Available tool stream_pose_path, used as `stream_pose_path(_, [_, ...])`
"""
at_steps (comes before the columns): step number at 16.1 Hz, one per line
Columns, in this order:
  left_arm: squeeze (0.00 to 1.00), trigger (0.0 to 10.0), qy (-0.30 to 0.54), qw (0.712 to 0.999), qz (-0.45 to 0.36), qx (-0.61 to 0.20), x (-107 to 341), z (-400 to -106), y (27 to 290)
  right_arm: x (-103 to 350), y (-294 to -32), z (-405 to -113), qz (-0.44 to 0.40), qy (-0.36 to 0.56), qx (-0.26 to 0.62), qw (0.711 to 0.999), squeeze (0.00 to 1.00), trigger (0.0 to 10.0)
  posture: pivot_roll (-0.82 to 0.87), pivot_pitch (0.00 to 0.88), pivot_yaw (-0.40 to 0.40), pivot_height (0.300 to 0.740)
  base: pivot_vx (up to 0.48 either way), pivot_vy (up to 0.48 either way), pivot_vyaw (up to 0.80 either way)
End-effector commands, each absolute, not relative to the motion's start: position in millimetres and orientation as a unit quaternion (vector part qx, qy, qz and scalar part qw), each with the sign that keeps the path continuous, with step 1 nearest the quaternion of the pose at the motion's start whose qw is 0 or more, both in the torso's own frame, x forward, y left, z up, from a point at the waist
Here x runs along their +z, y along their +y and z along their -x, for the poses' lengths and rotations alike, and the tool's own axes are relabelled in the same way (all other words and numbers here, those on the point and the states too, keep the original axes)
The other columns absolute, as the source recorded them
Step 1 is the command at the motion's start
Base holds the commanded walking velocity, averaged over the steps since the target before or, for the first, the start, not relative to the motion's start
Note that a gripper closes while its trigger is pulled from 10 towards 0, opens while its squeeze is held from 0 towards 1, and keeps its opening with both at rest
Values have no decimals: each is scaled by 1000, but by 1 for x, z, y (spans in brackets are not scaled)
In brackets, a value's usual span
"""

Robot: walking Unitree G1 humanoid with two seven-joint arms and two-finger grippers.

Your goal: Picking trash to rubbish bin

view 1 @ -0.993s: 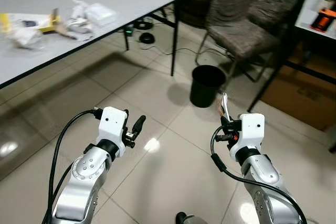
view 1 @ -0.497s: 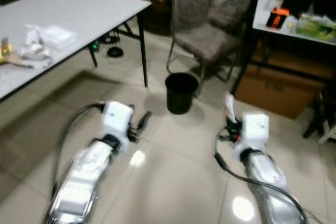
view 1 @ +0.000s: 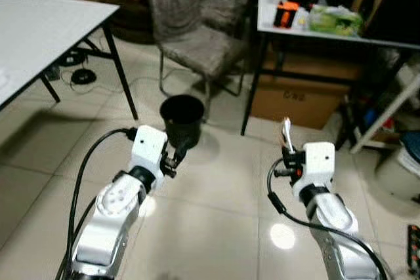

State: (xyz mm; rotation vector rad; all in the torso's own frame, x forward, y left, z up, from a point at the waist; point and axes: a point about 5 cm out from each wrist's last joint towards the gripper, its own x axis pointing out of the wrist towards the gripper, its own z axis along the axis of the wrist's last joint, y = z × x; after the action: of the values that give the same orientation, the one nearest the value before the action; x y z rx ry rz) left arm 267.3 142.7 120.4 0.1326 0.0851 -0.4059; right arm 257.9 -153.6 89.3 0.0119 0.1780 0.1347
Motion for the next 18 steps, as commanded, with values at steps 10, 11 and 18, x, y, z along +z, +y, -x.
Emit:
stream_pose_path(10, [0, 10000, 45, 979, -67, -189, 118, -267, 149, 89, -140, -260, 29, 94, 131, 987, 0, 10000, -57, 44, -13, 740, 370, 0, 298])
stream_pose_path(11, [0, 10000, 45, 979, -68, -189, 118, -267, 149, 90, -140, -261, 29, 92, 129, 987, 0, 10000, -56, 43, -14, 740, 379, 0, 800])
stream_pose_path(18, [0, 10000, 48, 978, -64, -191, 115, -266, 148, 88, -141, -260, 20, 94, 126, 987, 0, 10000, -59, 35, -22, 740, 378, 0, 0])
